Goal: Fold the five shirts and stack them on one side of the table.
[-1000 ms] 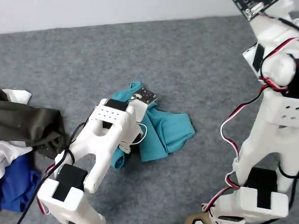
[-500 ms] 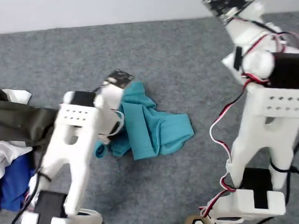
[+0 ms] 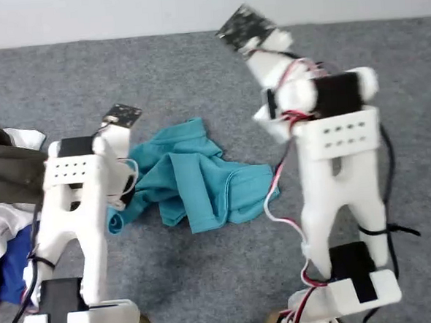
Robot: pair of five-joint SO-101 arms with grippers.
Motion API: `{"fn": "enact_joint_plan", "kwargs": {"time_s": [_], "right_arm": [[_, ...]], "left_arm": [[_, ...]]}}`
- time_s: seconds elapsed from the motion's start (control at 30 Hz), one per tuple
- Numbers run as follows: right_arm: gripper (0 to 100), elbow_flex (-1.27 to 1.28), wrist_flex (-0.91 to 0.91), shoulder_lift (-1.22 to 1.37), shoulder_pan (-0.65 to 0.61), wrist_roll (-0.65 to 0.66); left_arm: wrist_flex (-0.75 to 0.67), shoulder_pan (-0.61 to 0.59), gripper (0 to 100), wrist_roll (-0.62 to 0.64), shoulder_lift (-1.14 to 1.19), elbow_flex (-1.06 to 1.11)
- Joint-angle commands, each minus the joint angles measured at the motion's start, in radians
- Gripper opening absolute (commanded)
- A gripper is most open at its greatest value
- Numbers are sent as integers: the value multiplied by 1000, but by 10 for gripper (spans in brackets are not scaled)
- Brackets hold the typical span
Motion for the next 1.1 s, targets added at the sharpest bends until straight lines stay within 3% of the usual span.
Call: {"fn": "enact_joint_plan", "kwargs": {"time_s": [0.0,0.27,0.53,1.07], "right_arm": [[10,57,36,-31,-91,-87],[12,193,2,22,-254,-150],[12,193,2,62,-275,-155],[12,193,10,65,-271,-150]], "left_arm": [[-15,-64,6,-6,-6,-10],[-29,-219,9,-2,-8,-4],[-32,-233,114,-3,-6,-8],[-107,-256,119,-8,-6,50]]}}
